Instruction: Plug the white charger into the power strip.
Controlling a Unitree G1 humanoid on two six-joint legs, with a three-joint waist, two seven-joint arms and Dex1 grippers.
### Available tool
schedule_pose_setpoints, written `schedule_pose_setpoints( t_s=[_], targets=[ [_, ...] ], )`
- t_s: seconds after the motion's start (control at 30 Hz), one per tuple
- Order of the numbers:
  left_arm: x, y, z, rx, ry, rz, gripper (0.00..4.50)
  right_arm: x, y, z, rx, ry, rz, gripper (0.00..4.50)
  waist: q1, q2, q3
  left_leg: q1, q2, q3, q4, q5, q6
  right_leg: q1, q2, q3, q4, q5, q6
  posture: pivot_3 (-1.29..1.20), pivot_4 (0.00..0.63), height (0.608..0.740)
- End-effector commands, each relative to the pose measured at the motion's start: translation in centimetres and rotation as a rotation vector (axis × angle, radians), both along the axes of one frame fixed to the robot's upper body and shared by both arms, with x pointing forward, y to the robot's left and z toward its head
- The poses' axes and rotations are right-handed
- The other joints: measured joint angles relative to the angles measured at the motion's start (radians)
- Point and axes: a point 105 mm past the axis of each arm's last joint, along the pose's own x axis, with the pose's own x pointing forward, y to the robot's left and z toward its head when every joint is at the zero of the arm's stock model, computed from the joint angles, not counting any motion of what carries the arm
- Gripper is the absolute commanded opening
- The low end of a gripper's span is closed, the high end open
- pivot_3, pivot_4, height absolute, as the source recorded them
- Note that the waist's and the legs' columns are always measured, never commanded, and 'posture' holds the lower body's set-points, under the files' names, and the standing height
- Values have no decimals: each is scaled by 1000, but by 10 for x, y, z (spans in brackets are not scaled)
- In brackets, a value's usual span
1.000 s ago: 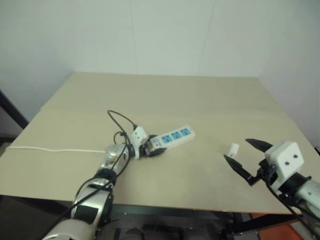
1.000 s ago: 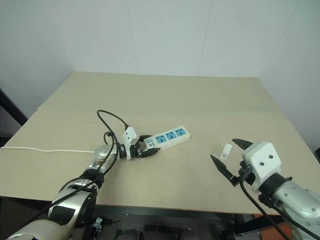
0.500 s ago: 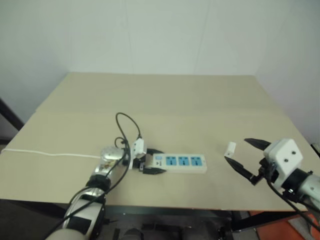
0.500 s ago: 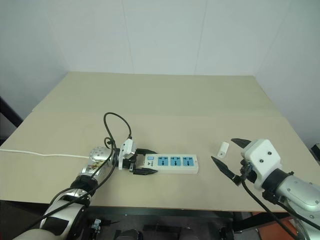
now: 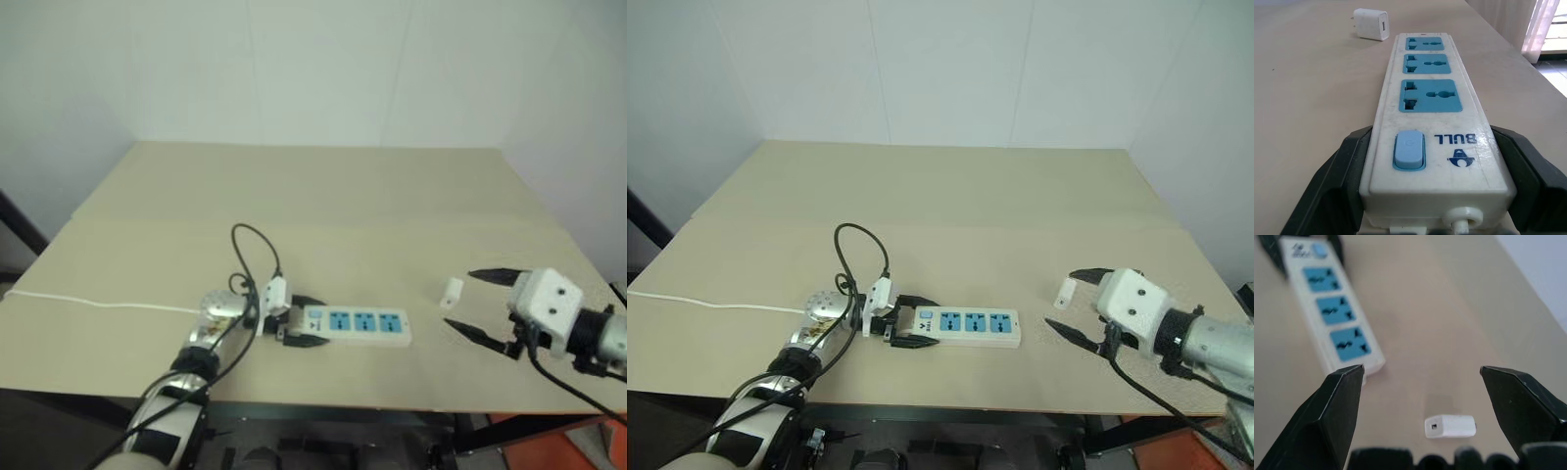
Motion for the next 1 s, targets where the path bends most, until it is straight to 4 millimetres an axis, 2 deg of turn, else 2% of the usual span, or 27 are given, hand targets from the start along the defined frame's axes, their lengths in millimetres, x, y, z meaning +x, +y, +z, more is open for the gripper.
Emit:
schedule_pose_setpoints(
  t_s=[0.03,0.17,0.37,0.57,0.83,1.0],
  targets=[
    [1,-12,5,-5,-12,-25,3283,2,0,-2,-264,-27,198,4500,-2,0,0,0,0,0,0,0,0,0,0,0,0,0,0,0,150,740],
    [1,-15,6,-3,-9,-32,3283,21,-12,-16,-500,-40,337,4500,-3,0,0,0,0,0,-1,0,0,0,0,0,-1,0,0,0,150,740],
    [1,-17,5,-7,-4,-28,3283,57,-27,-27,-724,-85,443,4500,-5,1,1,0,0,1,-1,0,0,-1,0,0,0,0,-1,0,150,740],
    [1,-19,5,-9,0,-24,3283,79,-27,-32,-821,-83,516,4500,-4,2,2,0,0,1,-1,0,0,-1,0,0,0,5,-8,0,150,740],
    [0,-19,4,-7,5,-16,3283,95,-29,-49,-917,-39,587,4500,-5,2,2,0,0,1,-1,0,0,-1,-1,0,0,5,-9,0,150,740],
    [-2,-18,1,-1,11,-18,3283,107,-23,-52,-959,-50,603,4500,-12,2,2,1,0,1,-1,0,0,-1,-1,1,1,5,-9,0,150,740]
  ],
)
